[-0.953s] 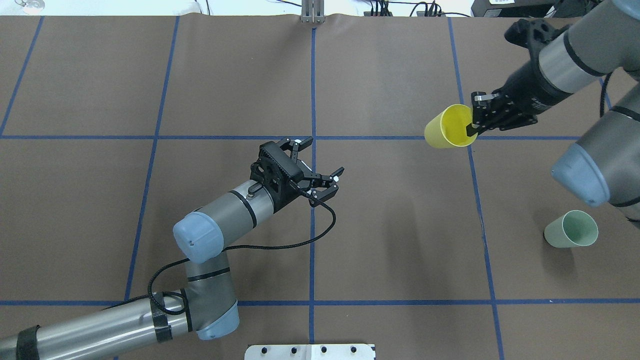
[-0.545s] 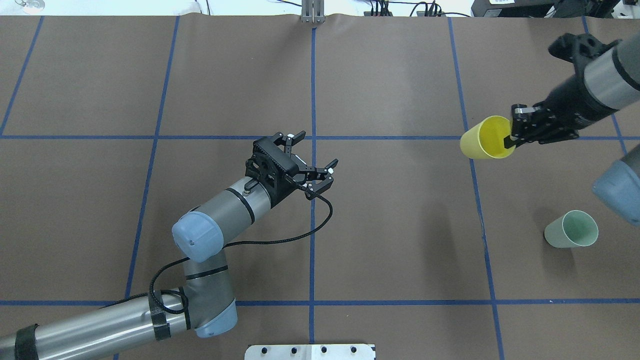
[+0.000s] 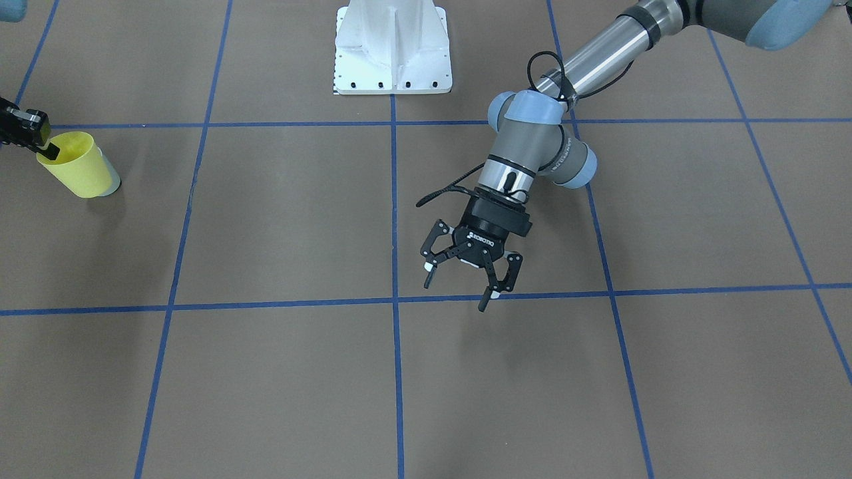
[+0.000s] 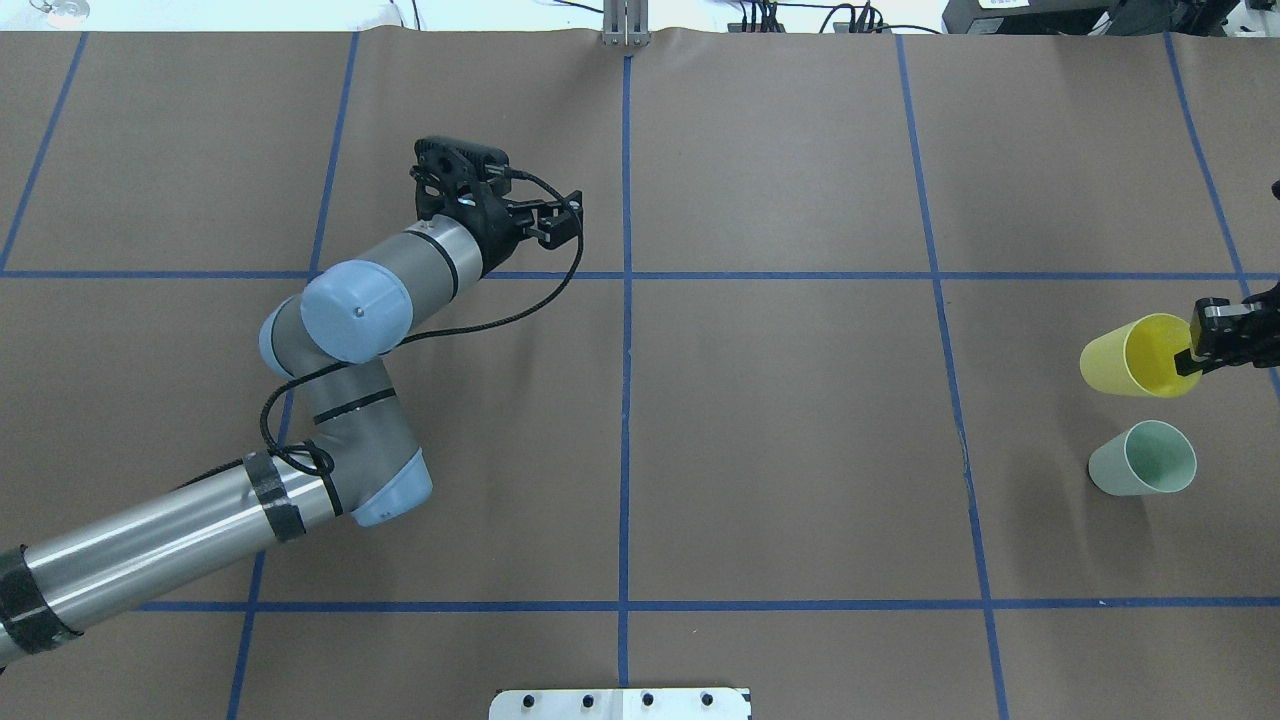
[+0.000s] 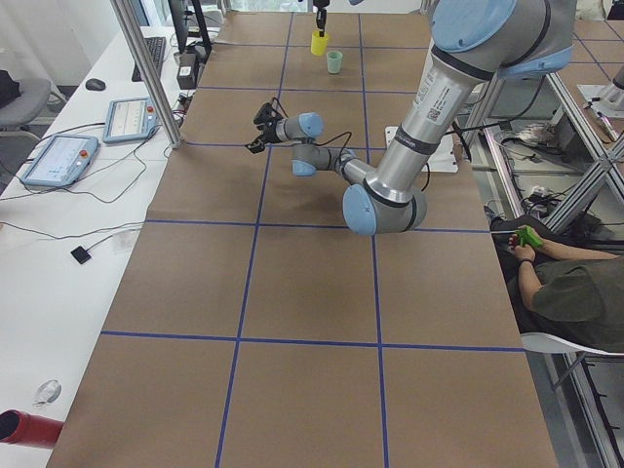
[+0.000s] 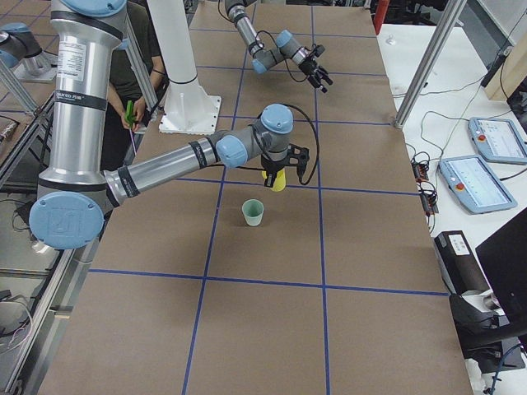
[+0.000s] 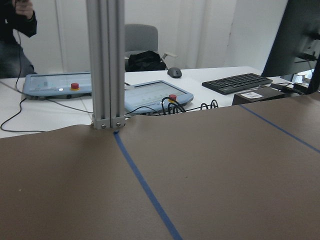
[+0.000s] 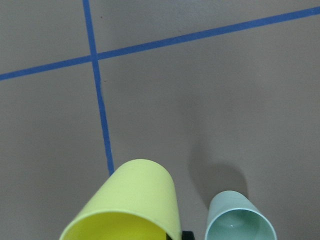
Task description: Transfer and stack yellow cup on green cup
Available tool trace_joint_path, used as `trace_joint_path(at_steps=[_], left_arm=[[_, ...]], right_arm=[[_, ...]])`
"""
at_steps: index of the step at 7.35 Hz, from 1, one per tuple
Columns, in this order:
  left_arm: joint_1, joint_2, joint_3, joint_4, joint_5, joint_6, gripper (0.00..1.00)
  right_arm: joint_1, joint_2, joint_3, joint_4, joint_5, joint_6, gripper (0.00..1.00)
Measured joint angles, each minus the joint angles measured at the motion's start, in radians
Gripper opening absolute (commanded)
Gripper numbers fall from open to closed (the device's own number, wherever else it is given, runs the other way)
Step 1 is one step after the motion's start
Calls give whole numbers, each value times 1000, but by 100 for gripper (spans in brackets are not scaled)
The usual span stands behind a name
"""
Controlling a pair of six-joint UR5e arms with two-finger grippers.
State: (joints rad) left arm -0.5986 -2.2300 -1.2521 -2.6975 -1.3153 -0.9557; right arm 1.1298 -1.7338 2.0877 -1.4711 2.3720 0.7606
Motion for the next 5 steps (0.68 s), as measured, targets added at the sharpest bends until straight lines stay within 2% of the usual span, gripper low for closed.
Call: trace_joint_path(at_steps=[2,5], left_arm=[[-33,2,6,37,-52,-56,99],[-35,4,11,42,-59,-67,99]], right_arm=[[1,-65,0,-2,1,-81,0],[-13,-114,-13,-8,11,-131,0]])
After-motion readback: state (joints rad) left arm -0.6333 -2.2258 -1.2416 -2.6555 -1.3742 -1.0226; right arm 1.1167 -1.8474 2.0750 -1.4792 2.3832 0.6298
